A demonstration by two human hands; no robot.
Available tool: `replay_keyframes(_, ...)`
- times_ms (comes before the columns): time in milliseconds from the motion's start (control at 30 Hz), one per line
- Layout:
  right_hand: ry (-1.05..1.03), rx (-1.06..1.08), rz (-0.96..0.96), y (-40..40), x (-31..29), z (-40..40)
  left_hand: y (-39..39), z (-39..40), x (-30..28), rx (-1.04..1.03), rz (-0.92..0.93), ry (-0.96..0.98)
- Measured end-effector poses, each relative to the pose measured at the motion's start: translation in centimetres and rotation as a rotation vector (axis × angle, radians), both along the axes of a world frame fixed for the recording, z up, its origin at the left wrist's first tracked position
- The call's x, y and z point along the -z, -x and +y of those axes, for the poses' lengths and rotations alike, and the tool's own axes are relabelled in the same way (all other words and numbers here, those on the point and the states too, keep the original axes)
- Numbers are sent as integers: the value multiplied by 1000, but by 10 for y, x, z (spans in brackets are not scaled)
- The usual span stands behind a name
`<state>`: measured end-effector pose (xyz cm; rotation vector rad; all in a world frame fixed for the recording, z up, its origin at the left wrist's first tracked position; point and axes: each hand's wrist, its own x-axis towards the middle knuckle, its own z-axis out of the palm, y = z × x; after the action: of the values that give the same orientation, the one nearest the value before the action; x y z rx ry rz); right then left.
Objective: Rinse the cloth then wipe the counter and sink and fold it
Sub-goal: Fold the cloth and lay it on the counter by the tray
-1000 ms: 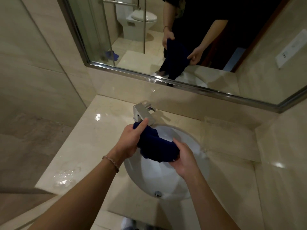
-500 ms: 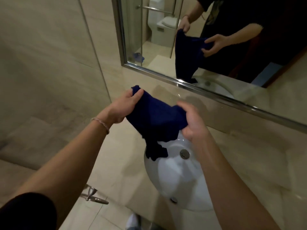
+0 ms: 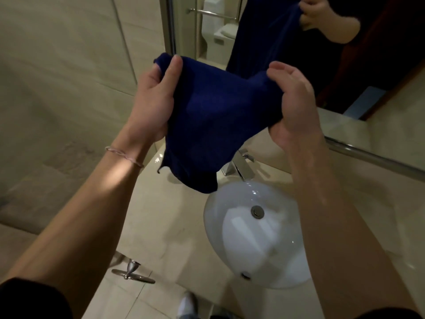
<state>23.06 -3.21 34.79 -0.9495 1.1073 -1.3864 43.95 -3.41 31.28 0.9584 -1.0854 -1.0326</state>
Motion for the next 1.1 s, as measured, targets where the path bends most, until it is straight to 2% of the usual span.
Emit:
replay_keyframes(200,13,166,19,47,5,28,46,8,-3,117,11,-14)
replay_keyframes(367,-42,366,50,105,16,81,118,25,1,269,35,-84)
replay_keyframes(500,-67,546,66,157,18,134,177,46,8,401,-22,-102)
replay_keyframes(633,6,677,108,212,0,174,238,66,-1,528,18,-114)
replay_keyframes(800,118,809,242,284,-41,207,318,91,-44,692,55,-58)
replay_keyframes(967,165,900,300,342,-53,248,378,126,-59,753,65,0)
replay_keyframes(1100,-3,932,419,358,0,273,404,152,-10,700,67,-213)
